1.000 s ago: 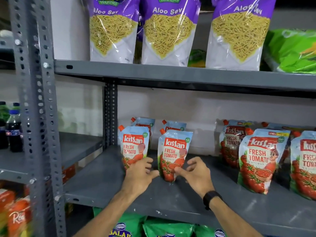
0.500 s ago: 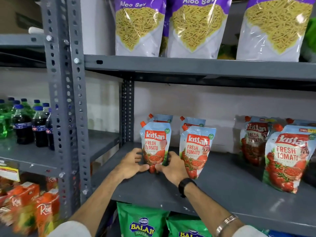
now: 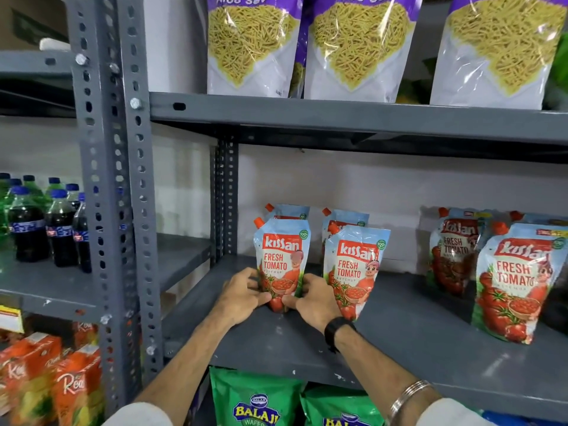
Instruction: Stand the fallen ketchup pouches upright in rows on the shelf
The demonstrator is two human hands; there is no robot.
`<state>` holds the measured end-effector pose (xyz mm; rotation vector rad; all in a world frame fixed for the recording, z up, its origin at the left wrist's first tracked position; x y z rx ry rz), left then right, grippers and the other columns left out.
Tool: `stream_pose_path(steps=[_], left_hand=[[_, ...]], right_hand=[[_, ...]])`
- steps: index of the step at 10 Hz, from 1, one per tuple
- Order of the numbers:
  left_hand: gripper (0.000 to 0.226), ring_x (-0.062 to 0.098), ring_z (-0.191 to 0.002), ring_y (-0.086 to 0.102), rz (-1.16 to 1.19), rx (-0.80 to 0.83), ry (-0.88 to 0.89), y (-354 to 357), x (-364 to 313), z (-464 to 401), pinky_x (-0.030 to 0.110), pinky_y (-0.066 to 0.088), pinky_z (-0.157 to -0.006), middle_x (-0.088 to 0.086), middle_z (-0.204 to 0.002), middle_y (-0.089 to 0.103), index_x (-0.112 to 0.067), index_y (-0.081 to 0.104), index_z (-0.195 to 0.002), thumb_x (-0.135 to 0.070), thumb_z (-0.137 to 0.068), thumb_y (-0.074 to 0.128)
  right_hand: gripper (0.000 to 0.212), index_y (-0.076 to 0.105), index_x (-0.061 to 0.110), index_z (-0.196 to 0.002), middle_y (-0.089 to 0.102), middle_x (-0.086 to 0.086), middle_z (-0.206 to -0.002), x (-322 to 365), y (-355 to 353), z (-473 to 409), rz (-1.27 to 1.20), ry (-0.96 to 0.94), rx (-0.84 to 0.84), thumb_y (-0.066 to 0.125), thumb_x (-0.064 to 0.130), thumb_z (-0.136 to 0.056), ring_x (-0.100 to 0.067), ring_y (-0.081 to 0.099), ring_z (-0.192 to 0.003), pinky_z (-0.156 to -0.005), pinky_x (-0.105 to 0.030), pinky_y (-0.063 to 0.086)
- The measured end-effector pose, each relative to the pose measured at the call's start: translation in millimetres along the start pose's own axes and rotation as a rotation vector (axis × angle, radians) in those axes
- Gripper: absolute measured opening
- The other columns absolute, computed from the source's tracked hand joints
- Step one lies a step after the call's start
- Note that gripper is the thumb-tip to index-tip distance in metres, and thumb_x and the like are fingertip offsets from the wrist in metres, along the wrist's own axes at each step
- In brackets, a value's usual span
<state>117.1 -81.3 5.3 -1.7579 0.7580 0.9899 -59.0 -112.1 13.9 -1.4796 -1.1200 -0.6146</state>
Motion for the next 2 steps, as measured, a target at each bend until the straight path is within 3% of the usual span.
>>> stream_pose_path(steps=[1,2], left_hand=[[0.047,0.015,-0.093,0.073,-0.016,0.007,0.000,-0.1,0.5,3.1,0.037,0.062,-0.087,0.007,-0.115,0.073,-0.013,0.059,-0.123,-0.008,-0.082,0.081],[0.057,0.001,-0.083,0.067,-0.044,-0.078,-0.010,-6.7,2.2,8.5,0.018,0.050,-0.067,-0.001,-0.119,0.061,-0.016,0.050,-0.130,-0.014,-0.082,0.082]], right_hand=[[0.043,0.067,0.010,-0.118,0.076,-0.004,-0.115,0.0,0.5,1.9,0.001,-0.002,0.017,0.083,0.011,-0.078,-0.019,0.070,-0.106,-0.099,-0.038,0.056],[0.023,0.071,0.018,-0.093,0.077,0.005,-0.091,-1.1,-5.1,5.8,0.005,0.024,-0.006,0.086,0.018,-0.075,-0.011,0.072,-0.088,-0.085,-0.030,0.060]])
Point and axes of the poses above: each hand's wrist, its own z-axis away from the middle knuckle, its own y-axis out of the palm, x = y × z, the point moved 5 cm from there along -z, towards the middle knuckle
